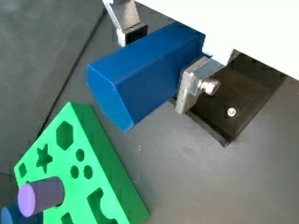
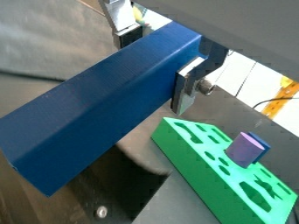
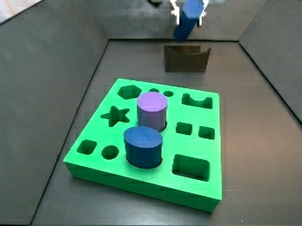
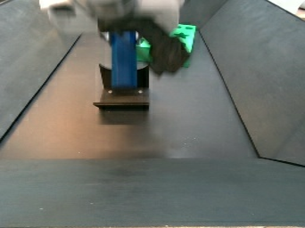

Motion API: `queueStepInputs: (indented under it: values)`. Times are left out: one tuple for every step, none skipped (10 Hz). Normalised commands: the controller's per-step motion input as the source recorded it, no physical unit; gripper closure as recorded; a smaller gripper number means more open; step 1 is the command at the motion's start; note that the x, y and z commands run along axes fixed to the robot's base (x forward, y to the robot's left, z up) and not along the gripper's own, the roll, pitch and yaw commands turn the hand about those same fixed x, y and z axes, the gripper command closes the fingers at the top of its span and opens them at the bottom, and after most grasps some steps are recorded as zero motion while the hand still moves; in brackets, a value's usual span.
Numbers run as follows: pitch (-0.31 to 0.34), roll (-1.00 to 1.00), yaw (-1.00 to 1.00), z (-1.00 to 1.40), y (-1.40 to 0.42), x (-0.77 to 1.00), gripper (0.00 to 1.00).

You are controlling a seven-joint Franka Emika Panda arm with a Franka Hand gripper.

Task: Pick up the hexagon object. Move up. Place the hexagon object on the fixture. Regrasp the hexagon object. Move to above the board. Insert the hexagon object.
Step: Place the hexagon object on the fixture.

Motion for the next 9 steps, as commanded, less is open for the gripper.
queueStepInputs:
  values:
    - [0.026,-0.33,-0.21,-1.0,0.14,0.17,1.0]
    - [-0.014,-0.19,-0.18,-1.0,0.13,0.18,1.0]
    - [-0.031,-0.16,-0.16,-0.95,0.14,0.18,1.0]
    - [-0.057,-0.1,-0.14,-0.88,0.19,0.16,1.0]
    - [-0.067,-0.09,-0.14,-0.87,0.22,0.16,1.0]
    - [-0.071,-0.1,-0.13,-0.86,0.22,0.16,1.0]
    - [-0.07,-0.1,-0.11,-0.84,0.23,0.15,1.0]
    - [-0.064,-0.1,-0.1,-0.85,0.22,0.14,1.0]
    - [-0.055,-0.1,-0.08,-0.86,0.21,0.11,1.0]
